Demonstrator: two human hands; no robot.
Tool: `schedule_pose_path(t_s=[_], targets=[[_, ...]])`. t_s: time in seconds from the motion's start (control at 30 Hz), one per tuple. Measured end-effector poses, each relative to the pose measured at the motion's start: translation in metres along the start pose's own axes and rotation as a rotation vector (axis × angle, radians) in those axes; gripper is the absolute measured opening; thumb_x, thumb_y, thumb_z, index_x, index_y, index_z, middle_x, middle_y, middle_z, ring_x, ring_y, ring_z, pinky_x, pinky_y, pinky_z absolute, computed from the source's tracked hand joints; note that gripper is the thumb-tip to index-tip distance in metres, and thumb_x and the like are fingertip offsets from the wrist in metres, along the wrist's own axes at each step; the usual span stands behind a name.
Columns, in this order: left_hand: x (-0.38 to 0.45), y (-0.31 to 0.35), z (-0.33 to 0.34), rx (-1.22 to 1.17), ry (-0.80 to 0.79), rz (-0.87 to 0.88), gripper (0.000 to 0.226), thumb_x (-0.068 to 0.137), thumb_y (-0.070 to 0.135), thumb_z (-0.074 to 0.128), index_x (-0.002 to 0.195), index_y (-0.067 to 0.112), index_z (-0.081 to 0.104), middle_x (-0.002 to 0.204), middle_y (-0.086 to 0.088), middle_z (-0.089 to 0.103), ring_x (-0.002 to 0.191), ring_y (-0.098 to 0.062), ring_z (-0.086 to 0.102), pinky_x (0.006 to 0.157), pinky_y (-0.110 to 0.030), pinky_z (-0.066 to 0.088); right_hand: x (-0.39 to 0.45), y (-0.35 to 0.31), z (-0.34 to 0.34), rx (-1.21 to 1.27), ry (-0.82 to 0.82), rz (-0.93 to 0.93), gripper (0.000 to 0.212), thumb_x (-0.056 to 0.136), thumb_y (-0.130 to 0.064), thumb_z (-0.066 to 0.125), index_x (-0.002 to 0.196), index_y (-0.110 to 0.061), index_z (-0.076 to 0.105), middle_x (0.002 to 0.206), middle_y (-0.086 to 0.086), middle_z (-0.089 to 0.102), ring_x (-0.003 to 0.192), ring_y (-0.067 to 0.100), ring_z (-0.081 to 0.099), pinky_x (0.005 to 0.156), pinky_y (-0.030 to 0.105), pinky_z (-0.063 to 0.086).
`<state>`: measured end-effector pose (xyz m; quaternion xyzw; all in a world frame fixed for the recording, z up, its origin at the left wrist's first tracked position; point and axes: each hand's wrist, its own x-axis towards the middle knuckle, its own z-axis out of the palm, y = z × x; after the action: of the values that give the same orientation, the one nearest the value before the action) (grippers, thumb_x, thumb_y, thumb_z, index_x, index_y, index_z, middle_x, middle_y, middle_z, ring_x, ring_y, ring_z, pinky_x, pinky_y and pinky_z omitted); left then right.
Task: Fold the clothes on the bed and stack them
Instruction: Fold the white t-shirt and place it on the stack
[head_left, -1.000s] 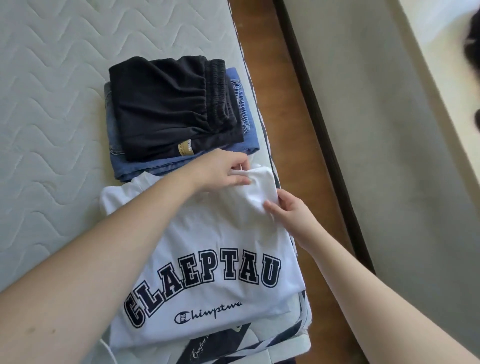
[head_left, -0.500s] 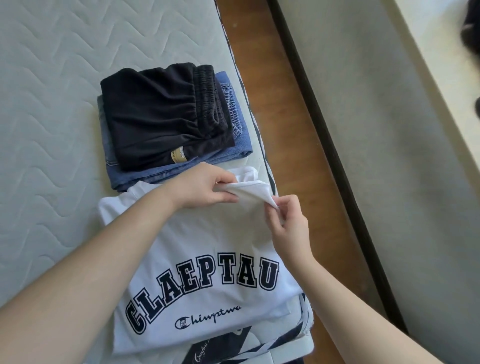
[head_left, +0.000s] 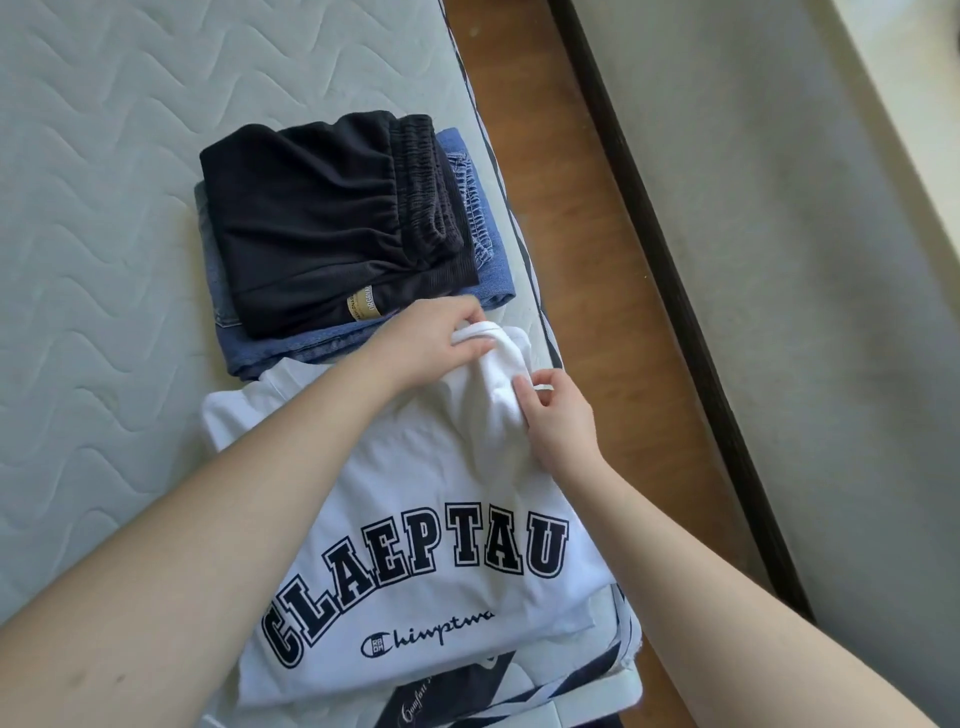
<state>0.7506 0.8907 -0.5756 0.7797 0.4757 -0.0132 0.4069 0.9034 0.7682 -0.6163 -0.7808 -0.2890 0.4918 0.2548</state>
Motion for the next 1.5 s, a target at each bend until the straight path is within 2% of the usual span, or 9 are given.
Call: schedule_pose_path(t_s=[0.13, 0.27, 0.4, 0.73, 0.93, 1.1, 1.2, 1.37, 1.5], targets=[[0.02, 0.005, 0.004, 0.014, -0.216, 0.06, 0.061, 0.081, 0.033, 0.077, 0.135, 0.036, 0.049, 0.116, 0.016, 0.055, 0.107, -0.003, 0.051, 0.088, -0.02, 0.035, 0.005, 0.007, -0.014, -0.167, 0.047, 0.014, 0.027, 0.089, -0.057, 0.054, 0.085, -0.031, 0.059, 0.075, -0.014, 0.066, 0.068, -0.003, 0.058, 0.054, 0.019, 0.037], [0.041, 0.014, 0.002, 0.226, -0.347, 0.118, 0.04, 0.079, 0.029, 0.077, 0.117, 0.036, 0.064, 0.106, 0.015, 0.06, 0.099, -0.007, 0.052, 0.088, -0.027, 0.043, -0.013, 0.033, -0.041, -0.2, -0.145, -0.045, 0.032, 0.091, -0.056, 0.054, 0.079, -0.026, 0.062, 0.066, -0.016, 0.06, 0.06, -0.004, 0.052, 0.052, 0.012, 0.035], [0.053, 0.021, 0.009, 0.341, -0.226, 0.147, 0.008, 0.085, 0.028, 0.069, 0.087, 0.022, 0.064, 0.085, 0.003, 0.063, 0.089, -0.022, 0.058, 0.073, -0.034, 0.042, -0.038, 0.07, -0.062, -0.359, -0.287, -0.025, 0.039, 0.081, -0.057, 0.069, 0.081, -0.018, 0.063, 0.066, -0.011, 0.057, 0.057, 0.0, 0.046, 0.054, 0.018, 0.035], [0.055, 0.019, 0.028, 0.183, -0.228, 0.039, 0.026, 0.087, 0.035, 0.068, 0.112, 0.029, 0.062, 0.106, 0.01, 0.056, 0.1, -0.012, 0.051, 0.084, -0.028, 0.041, -0.077, 0.115, -0.07, -0.397, -0.293, 0.113, 0.043, 0.074, -0.059, 0.074, 0.09, -0.03, 0.047, 0.071, -0.006, 0.052, 0.058, 0.007, 0.045, 0.053, 0.023, 0.036], [0.057, 0.023, 0.029, 0.176, -0.058, -0.03, 0.024, 0.088, 0.043, 0.066, 0.098, 0.022, 0.071, 0.089, 0.001, 0.064, 0.088, -0.018, 0.055, 0.071, -0.028, 0.036, -0.108, 0.123, -0.068, -0.179, -0.037, 0.045, 0.024, 0.082, -0.048, 0.073, 0.093, -0.039, 0.053, 0.074, 0.003, 0.058, 0.06, 0.011, 0.05, 0.057, 0.029, 0.046], [0.056, 0.024, 0.047, 0.186, -0.004, -0.109, 0.024, 0.091, 0.041, 0.063, 0.097, 0.019, 0.069, 0.099, -0.005, 0.067, 0.101, -0.028, 0.058, 0.082, -0.035, 0.045, -0.124, 0.14, -0.068, -0.185, 0.095, 0.2, 0.014, 0.088, -0.049, 0.064, 0.088, -0.037, 0.057, 0.081, -0.01, 0.064, 0.082, 0.009, 0.06, 0.078, 0.035, 0.047], [0.056, 0.025, 0.062, 0.218, 0.065, -0.193, 0.023, 0.09, 0.044, 0.061, 0.1, 0.024, 0.064, 0.107, -0.003, 0.067, 0.109, -0.028, 0.055, 0.091, -0.038, 0.035, -0.126, 0.146, -0.067, -0.322, 0.084, 0.3, 0.024, 0.087, -0.055, 0.062, 0.079, -0.033, 0.057, 0.076, -0.014, 0.065, 0.077, 0.005, 0.059, 0.086, 0.037, 0.038], [0.056, 0.027, 0.073, 0.354, 0.166, -0.221, 0.03, 0.095, 0.05, 0.051, 0.101, 0.025, 0.067, 0.104, -0.005, 0.066, 0.112, -0.027, 0.05, 0.09, -0.038, 0.029, -0.115, 0.142, -0.071, -0.223, -0.005, 0.424, 0.018, 0.082, -0.045, 0.068, 0.085, -0.029, 0.06, 0.083, -0.008, 0.066, 0.077, 0.011, 0.061, 0.081, 0.039, 0.051], [0.057, 0.032, 0.071, 0.018, 0.197, -0.203, 0.014, 0.093, 0.037, 0.06, 0.097, 0.027, 0.068, 0.093, 0.004, 0.068, 0.103, -0.021, 0.059, 0.09, -0.034, 0.038, -0.117, 0.131, -0.068, 0.169, 0.174, 0.422, 0.026, 0.084, -0.032, 0.073, 0.105, -0.026, 0.059, 0.102, -0.009, 0.063, 0.089, 0.006, 0.059, 0.069, 0.026, 0.045]])
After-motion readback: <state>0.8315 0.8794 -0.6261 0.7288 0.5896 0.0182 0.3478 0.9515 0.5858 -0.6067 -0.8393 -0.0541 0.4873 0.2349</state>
